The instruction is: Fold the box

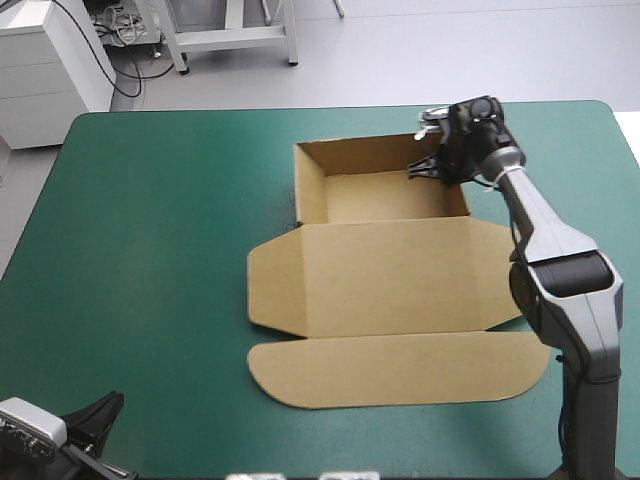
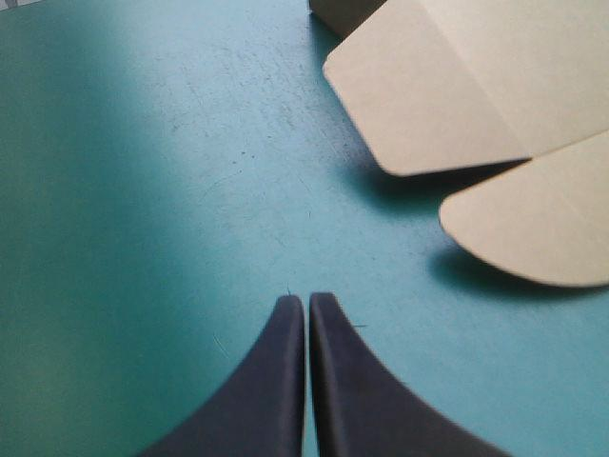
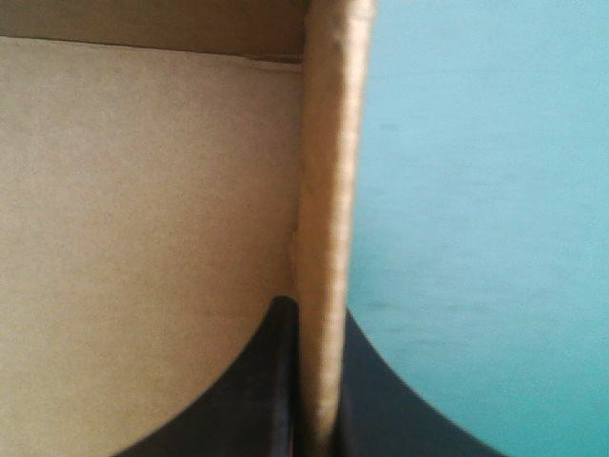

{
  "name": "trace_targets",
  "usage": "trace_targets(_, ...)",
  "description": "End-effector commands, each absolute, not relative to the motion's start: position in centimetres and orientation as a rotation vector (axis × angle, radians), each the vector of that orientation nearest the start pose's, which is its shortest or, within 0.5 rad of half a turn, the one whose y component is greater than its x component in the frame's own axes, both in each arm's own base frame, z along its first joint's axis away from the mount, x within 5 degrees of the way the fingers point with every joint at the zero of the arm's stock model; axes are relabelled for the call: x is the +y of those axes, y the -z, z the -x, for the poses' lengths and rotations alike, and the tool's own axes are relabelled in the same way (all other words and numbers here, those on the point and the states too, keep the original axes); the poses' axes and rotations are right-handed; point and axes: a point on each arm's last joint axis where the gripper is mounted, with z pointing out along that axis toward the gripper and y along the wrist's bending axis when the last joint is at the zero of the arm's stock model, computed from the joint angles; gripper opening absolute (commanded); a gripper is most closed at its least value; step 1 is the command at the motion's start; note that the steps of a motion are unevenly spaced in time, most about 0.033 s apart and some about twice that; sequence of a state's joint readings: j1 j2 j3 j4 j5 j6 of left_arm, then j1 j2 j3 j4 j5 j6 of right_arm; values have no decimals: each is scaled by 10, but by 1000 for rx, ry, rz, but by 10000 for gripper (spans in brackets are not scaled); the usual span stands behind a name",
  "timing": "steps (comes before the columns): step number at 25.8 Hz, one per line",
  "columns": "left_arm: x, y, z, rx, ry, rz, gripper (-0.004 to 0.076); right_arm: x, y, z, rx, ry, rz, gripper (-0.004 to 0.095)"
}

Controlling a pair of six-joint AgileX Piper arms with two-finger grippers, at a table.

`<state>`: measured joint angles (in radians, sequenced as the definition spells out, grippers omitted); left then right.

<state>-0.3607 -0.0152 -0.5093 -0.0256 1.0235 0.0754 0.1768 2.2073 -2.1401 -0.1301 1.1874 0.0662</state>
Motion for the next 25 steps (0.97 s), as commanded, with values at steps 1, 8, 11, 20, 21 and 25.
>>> trace_targets(1, 1, -296, 10, 1836, 239, -404, -8, -11, -314, -476, 2603, 299, 15, -22)
trace_targets(8, 1, -296, 10, 1836, 239, -404, -8, -196, -314, -434, 2591, 421, -512, -22)
trace_targets(11, 2, -295, 10, 1838, 239, -405, -8, -221, -314, -422, 2581, 412, -591, -22)
trace_targets(20, 2, -295, 10, 1838, 239, -405, -8, -230, -314, -418, 2576, 404, -584, -1)
trace_targets(21, 2, -295, 10, 1838, 239, -405, -8, -230, -314, -417, 2582, 405, -576, 34)
trace_targets(25, 2, -295, 10, 1838, 239, -405, -8, -230, -317, -417, 2591, 414, -538, 261)
